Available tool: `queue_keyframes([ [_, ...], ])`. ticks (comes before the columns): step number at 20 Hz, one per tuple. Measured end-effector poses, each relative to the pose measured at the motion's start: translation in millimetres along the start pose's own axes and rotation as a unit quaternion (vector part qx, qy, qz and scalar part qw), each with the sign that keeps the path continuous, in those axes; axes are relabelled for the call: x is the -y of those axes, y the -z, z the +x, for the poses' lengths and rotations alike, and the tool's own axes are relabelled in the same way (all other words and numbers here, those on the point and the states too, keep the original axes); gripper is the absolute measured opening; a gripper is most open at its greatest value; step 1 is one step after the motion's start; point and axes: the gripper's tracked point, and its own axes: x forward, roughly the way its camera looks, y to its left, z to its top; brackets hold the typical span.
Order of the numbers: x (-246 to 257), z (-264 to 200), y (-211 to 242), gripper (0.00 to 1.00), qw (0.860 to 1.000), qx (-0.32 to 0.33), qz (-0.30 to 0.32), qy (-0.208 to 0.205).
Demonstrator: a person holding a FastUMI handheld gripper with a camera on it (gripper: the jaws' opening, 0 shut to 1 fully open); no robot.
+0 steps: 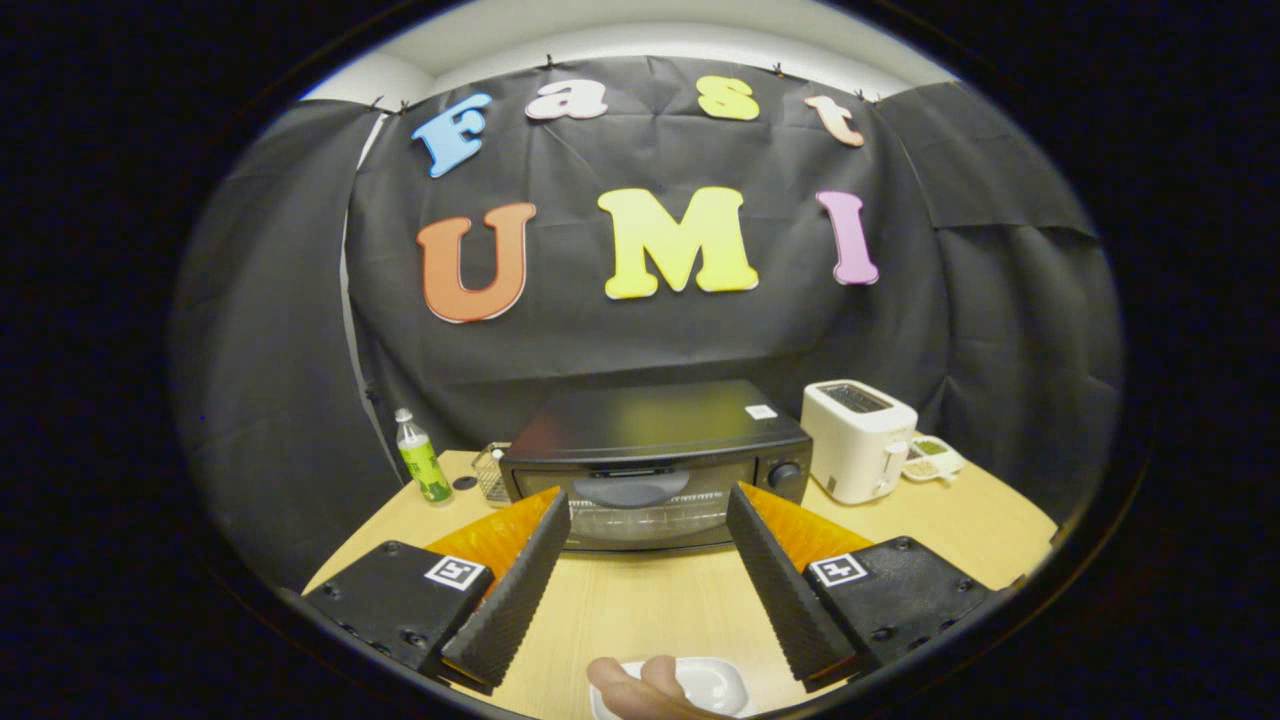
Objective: Open the toaster oven, put the food inside, and close the toaster oven door.
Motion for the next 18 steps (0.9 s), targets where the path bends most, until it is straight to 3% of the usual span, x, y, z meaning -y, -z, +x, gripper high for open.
queue_keyframes([
  [5,-5.2,-70.3,-56.3,1.00,0.997,0.076,-0.008,-0.008],
  [10,-7.1,-129.8,-82.0,1.00,0.994,0.110,-0.014,-0.025],
  [18,8.9,-169.4,-100.6,1.00,0.990,0.127,-0.043,-0.030],
])
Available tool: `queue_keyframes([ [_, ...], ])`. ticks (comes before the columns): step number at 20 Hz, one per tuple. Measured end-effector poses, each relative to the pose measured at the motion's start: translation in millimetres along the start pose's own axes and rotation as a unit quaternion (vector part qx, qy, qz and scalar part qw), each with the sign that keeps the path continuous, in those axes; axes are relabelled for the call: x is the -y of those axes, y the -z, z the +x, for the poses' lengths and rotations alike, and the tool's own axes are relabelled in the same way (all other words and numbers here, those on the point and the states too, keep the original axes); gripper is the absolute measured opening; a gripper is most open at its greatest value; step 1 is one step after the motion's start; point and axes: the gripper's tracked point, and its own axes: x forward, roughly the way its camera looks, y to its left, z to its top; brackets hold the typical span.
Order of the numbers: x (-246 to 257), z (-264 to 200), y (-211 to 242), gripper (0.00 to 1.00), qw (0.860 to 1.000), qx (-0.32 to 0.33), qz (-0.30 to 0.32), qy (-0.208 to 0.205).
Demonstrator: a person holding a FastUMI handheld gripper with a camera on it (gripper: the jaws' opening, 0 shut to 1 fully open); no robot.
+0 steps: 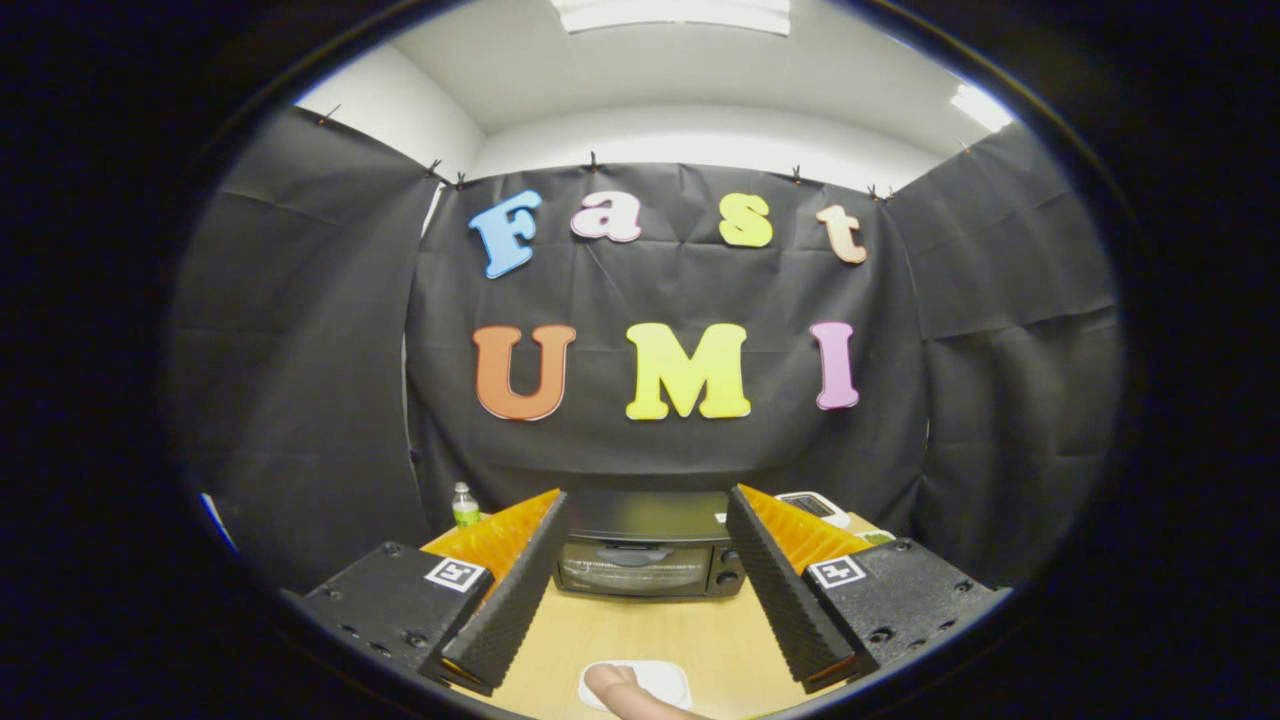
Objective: Open the toaster oven, put the food inside, and close the toaster oven door.
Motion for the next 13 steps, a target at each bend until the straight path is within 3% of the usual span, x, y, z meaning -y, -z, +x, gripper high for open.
queue_keyframes([
  [13,5.0,-18.2,12.3,1.00,1.000,-0.018,-0.008,-0.011],
])
